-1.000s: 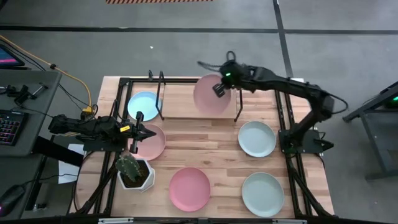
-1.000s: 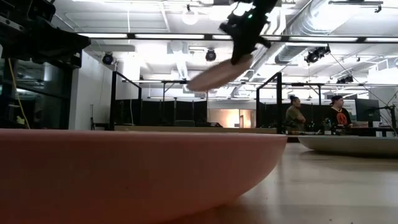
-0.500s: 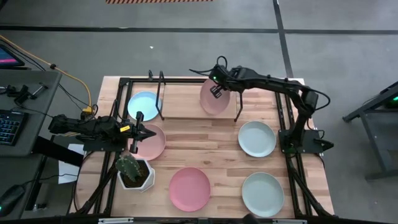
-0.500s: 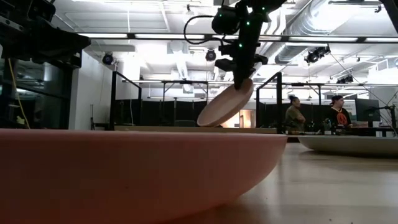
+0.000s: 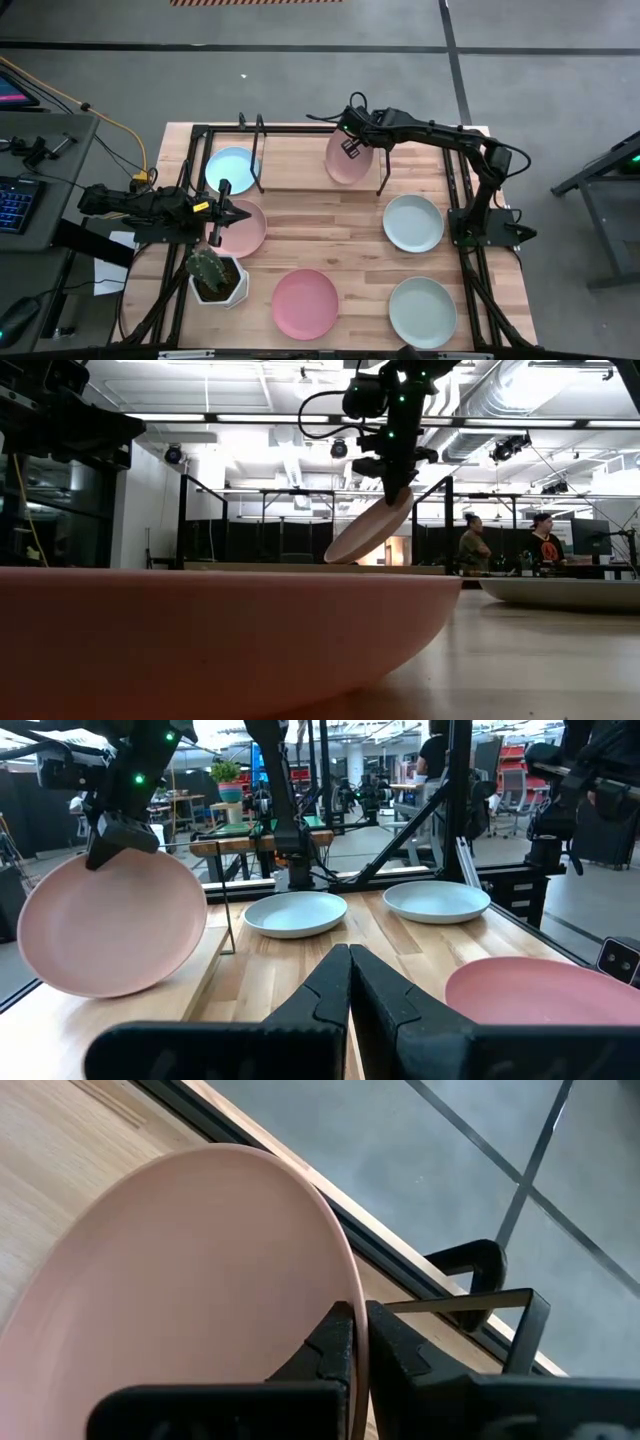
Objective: Place and stack plates onto a shelf
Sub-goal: Put the rifgt light pink plate on the shelf, then adjust the light pink plate on the shelf
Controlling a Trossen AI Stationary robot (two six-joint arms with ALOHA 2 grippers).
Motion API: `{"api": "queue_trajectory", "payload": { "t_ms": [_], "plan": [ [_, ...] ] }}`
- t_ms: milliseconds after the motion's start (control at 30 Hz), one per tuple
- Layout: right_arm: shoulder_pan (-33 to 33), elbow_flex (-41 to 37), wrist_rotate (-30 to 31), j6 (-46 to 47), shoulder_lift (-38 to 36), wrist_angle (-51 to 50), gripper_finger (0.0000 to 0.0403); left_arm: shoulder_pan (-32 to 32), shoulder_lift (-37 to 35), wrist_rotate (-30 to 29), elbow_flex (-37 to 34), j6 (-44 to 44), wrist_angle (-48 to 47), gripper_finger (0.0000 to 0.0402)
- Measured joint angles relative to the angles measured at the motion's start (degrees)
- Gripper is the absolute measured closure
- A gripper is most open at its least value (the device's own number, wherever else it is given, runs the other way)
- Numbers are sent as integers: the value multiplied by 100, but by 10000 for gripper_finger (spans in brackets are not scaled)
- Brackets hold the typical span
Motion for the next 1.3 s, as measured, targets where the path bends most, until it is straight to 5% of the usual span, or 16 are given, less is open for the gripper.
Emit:
{"api": "queue_trajectory", "payload": {
  "t_ms": [333,800,1167,1300],
  "plan": [
    [0,-4,33,148,0,-207,396,0,0,0,0,0,0,401],
    [50,-11,275,-190,-129,-122,288,0,1,0,0,0,0,401],
    [1078,-11,551,-179,-1018,-779,279,-1,1,0,0,0,0,401],
    [1529,-283,1239,251,-1441,-1074,279,-1,-1,-1,0,0,2,401]
  ]
}}
